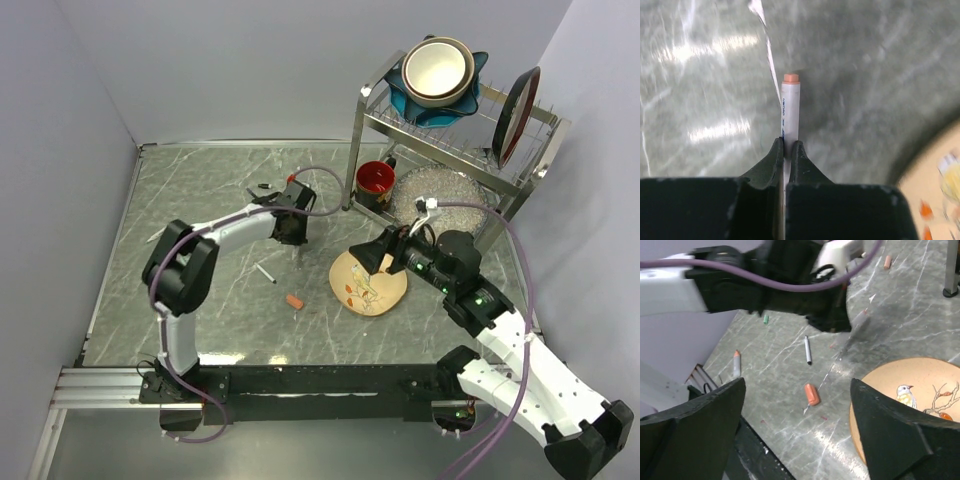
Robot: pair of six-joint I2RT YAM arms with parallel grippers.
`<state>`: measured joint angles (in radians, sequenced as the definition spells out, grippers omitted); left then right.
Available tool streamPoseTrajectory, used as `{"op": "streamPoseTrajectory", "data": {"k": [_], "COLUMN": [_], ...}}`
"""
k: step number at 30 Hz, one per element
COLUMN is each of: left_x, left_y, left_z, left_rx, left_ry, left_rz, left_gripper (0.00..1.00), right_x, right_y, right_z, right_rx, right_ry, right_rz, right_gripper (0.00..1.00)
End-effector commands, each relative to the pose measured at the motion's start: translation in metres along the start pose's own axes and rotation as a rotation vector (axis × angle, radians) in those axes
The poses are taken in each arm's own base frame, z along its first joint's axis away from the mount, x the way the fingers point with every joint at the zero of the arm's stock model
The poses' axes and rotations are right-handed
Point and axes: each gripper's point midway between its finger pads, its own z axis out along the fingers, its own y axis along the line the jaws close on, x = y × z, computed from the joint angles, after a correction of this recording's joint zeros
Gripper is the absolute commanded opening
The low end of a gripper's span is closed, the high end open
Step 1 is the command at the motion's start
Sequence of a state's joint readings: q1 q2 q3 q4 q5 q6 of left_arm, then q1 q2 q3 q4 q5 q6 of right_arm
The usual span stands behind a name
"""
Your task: Insert the pens into the pen caps
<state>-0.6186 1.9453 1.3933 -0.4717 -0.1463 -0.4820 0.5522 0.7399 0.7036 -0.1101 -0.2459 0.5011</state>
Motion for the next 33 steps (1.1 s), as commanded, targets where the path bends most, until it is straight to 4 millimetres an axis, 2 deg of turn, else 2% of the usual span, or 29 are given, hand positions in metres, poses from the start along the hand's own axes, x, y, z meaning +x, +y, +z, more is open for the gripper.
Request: {"op": "streamPoseTrajectory", "data": {"k": [1,2,4,5,7,9,11,13,14,16,17,19,23,28,30,33], "left_x": [-0.005,-0.009,-0.005,-0.009,-0.004,-0.003,0.009,0.018,0.024,0.028,0.031,0.033,0.041,0.048,0.049,0.050], "left_y": [-0.032,-0.039,-0.055,-0.062,-0.073,-0.079,-0.086,-0.087,-0.088,-0.088,-0.085,-0.082,-0.079,-0.080,-0.081,-0.083], "left_z": [-0.057,-0.075,-0.100,-0.119,-0.142,-0.163,-0.180,-0.188,-0.196,-0.204,-0.209,-0.213,-0.226,-0.233,-0.234,-0.237], "left_rx": [0.227,0.280,0.405,0.460,0.562,0.627,0.706,0.742,0.776,0.798,0.798,0.787,0.811,0.842,0.851,0.867], "left_ry": [-0.010,-0.026,0.009,-0.003,0.033,0.036,0.080,0.114,0.130,0.137,0.144,0.143,0.160,0.178,0.182,0.187], "left_rz": [0.027,0.020,0.015,0.007,0.011,0.016,0.032,0.039,0.044,0.055,0.056,0.067,0.069,0.064,0.059,0.051], "left_gripper": [0.01,0.01,0.01,0.01,0.01,0.01,0.01,0.01,0.01,0.01,0.01,0.01,0.01,0.01,0.01,0.01], "right_x": [-0.017,-0.020,-0.033,-0.041,-0.042,-0.046,-0.048,-0.049,-0.038,-0.024,-0.022,-0.021,0.005,0.035,0.039,0.046], "right_y": [0.008,0.005,-0.001,-0.003,-0.008,-0.007,-0.002,0.006,0.018,0.025,0.023,0.021,0.018,0.029,0.024,0.028], "right_z": [0.001,0.003,0.000,-0.001,0.005,0.011,0.015,0.014,0.014,0.015,0.018,0.021,0.029,0.034,0.039,0.043], "right_rx": [-0.067,-0.081,-0.041,-0.033,0.000,0.010,0.008,-0.019,-0.098,-0.167,-0.156,-0.145,-0.181,-0.266,-0.239,-0.242], "right_ry": [-0.129,-0.195,-0.304,-0.370,-0.391,-0.395,-0.424,-0.459,-0.470,-0.470,-0.475,-0.471,-0.401,-0.327,-0.287,-0.281], "right_rz": [-0.116,-0.181,-0.246,-0.331,-0.420,-0.603,-0.777,-0.910,-1.094,-1.264,-1.322,-1.341,-1.476,-1.556,-1.584,-1.614], "right_gripper": [0.85,0.81,0.80,0.80,0.80,0.80,0.82,0.82,0.82,0.82,0.82,0.80,0.77,0.72,0.71,0.71]}}
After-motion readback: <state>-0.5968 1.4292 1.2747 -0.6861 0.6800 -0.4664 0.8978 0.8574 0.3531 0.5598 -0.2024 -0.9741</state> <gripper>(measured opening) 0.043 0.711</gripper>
